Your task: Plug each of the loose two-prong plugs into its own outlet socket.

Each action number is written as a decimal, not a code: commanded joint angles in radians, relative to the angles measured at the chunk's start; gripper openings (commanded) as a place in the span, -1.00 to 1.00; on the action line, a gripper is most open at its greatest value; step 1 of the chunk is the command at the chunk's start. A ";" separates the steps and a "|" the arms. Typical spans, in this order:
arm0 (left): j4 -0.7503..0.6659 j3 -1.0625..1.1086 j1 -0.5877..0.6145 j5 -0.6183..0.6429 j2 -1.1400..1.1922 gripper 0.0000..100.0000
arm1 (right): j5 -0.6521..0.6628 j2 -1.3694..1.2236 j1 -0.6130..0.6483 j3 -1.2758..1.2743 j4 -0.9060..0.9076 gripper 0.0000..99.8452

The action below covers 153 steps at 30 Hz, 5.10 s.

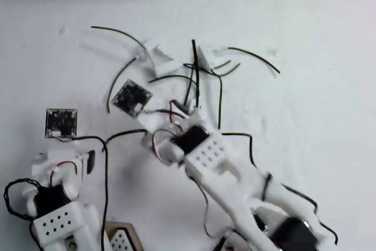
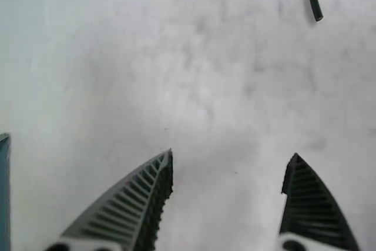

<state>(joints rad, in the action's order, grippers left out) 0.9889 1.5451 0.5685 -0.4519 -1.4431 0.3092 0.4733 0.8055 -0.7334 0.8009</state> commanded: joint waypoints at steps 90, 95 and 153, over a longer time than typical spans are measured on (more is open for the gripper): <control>0.101 -0.005 -0.493 0.224 -0.364 -0.94 | -0.238 1.316 -0.518 -0.930 0.130 -0.97; -0.029 0.143 -0.555 0.097 -0.364 -0.90 | -0.238 1.314 -0.515 -0.957 0.189 -0.97; 0.252 0.147 -0.555 0.097 -0.358 -0.68 | -0.239 1.314 -0.638 -0.957 0.460 -0.96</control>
<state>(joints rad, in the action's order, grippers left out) 1.2375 1.6970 0.0130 -0.3475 -1.8036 0.0744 1.7852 0.1765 -1.6801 1.2536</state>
